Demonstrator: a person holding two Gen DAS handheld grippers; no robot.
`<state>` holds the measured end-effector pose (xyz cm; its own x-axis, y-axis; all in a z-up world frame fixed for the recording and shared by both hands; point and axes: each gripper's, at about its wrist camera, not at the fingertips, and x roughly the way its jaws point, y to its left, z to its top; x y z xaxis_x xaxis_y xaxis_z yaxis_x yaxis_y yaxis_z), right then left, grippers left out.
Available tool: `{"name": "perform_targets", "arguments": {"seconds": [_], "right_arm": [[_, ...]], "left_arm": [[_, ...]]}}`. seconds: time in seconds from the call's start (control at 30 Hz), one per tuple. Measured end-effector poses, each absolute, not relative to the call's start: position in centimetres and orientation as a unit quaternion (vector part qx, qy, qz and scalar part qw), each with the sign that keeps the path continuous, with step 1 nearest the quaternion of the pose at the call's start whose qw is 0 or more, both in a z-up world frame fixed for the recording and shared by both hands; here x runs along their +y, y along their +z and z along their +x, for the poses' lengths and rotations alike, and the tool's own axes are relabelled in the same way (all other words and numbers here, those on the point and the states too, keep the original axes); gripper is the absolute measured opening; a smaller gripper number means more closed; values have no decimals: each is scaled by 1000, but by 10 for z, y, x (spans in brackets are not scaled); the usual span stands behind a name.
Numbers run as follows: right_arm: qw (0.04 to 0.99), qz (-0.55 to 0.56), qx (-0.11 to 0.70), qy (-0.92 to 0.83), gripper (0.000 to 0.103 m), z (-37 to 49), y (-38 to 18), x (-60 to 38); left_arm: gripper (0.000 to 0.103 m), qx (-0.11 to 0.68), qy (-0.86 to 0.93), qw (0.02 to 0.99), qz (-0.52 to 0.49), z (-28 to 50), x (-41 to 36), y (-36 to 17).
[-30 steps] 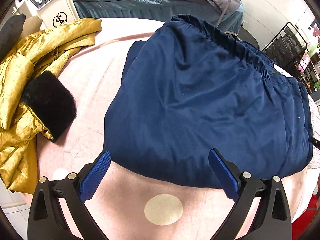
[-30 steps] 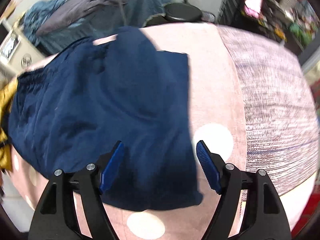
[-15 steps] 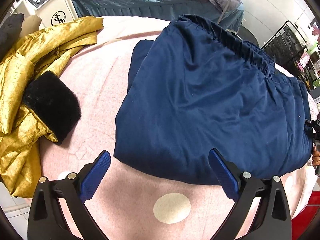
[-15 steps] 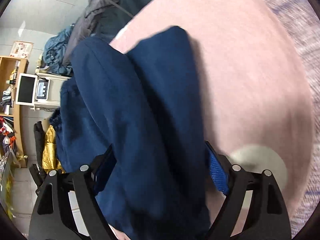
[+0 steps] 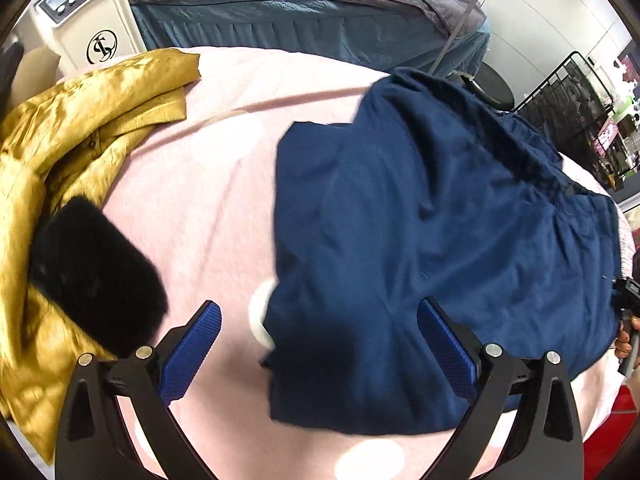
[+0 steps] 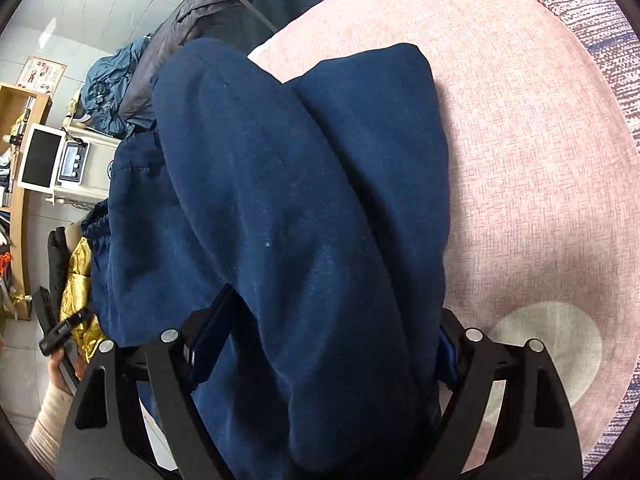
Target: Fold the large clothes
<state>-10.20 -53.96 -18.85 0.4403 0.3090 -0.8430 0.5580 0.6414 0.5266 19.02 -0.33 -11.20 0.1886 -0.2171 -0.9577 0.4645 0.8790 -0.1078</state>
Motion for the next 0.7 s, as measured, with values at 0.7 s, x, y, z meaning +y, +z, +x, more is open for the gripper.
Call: {"name": "perform_targets", "arguments": {"seconds": [0.7], "right_arm": [[732,394,539,-134,83,-93,-183,-526]], "left_arm": [[84,667,-296,684,-10,253,-39,-190]]}}
